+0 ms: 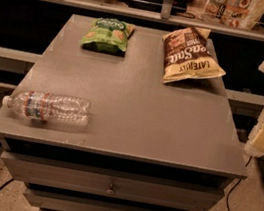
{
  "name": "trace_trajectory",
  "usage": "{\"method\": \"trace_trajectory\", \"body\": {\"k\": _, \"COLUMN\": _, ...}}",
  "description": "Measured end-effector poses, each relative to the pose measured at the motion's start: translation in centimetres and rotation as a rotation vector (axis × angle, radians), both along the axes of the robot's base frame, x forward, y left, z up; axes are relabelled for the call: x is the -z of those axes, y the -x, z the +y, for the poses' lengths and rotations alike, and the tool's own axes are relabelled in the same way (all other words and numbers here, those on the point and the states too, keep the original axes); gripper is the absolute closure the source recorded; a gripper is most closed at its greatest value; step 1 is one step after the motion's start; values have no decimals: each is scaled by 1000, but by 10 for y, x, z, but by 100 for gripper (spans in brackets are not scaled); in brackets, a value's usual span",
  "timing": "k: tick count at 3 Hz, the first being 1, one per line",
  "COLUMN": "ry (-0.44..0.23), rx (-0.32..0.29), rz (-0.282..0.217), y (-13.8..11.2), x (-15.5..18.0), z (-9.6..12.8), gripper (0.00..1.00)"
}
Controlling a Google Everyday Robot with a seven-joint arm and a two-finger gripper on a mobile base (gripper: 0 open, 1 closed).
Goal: Move green rice chip bag near water bottle
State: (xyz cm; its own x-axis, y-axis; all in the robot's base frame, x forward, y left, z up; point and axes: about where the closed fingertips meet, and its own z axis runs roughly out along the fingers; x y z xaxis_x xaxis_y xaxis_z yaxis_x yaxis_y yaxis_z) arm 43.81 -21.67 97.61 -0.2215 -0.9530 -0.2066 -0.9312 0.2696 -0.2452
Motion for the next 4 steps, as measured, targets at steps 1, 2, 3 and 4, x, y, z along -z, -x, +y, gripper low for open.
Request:
{"method": "trace_trajectory", "body": {"k": 1, "ry": -12, "rx": -4, "rz": -12, "y": -1, "x": -2, "z": 3, "gripper": 0}}
{"method": "trace_trajectory", "body": {"k": 2, "ry": -79, "rx": -58, "rz": -36, "y": -7, "x": -3, "z": 26, "gripper": 0}}
{"method": "trace_trajectory", "body": {"k": 3, "ry": -222, "rx": -172, "rz": -64, "y": -28, "x": 2, "z": 82, "gripper": 0}}
{"method": "trace_trajectory", "body": {"k": 4, "ry": -323, "rx": -240, "rz": -71, "y": -46, "x": 7, "z": 125, "gripper": 0}}
